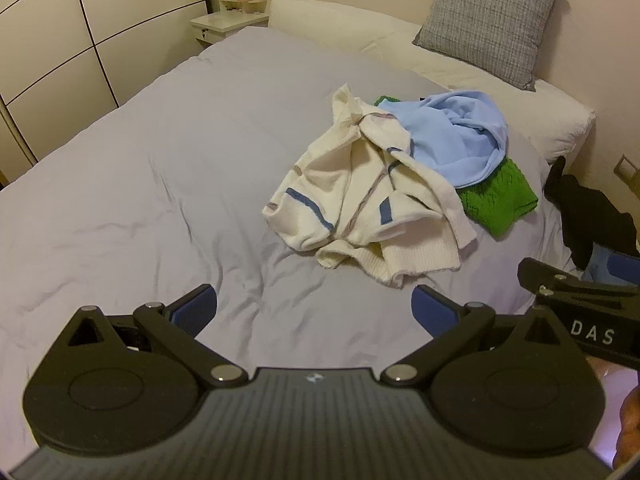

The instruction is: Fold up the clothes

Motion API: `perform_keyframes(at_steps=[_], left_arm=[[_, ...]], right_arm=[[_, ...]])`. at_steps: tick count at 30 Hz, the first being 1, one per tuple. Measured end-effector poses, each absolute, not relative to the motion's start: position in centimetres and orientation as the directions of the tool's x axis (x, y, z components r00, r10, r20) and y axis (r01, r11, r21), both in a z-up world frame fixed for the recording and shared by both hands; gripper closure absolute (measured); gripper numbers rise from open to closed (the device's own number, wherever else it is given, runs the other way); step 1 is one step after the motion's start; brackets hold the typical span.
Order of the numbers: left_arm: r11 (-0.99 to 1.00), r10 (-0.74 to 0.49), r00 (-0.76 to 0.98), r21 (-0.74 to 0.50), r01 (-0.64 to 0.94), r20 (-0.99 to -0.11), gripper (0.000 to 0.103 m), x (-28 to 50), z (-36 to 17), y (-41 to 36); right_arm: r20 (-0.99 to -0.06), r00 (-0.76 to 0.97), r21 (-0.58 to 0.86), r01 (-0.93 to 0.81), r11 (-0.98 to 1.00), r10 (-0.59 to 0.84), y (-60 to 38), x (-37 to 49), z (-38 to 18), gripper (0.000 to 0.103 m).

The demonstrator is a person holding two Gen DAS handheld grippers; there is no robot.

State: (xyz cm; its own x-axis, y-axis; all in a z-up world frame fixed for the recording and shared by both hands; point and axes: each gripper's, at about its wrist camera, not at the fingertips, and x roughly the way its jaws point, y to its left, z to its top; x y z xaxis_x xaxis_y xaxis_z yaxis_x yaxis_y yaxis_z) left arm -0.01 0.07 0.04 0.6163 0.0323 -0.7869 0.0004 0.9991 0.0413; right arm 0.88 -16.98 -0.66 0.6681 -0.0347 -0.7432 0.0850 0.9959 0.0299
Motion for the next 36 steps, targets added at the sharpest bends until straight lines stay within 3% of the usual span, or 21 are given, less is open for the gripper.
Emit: perform_keyframes(at_steps=[36], left_arm=[[0.999,0.032,0.615,0.044,0.004,-0.788,0.000,2.5,-0.2,1.6]], right_arm=[[-0.741,0.670,0.037,0.108,0.993,-0.045,-16.2,2.6,-1.0,0.000]])
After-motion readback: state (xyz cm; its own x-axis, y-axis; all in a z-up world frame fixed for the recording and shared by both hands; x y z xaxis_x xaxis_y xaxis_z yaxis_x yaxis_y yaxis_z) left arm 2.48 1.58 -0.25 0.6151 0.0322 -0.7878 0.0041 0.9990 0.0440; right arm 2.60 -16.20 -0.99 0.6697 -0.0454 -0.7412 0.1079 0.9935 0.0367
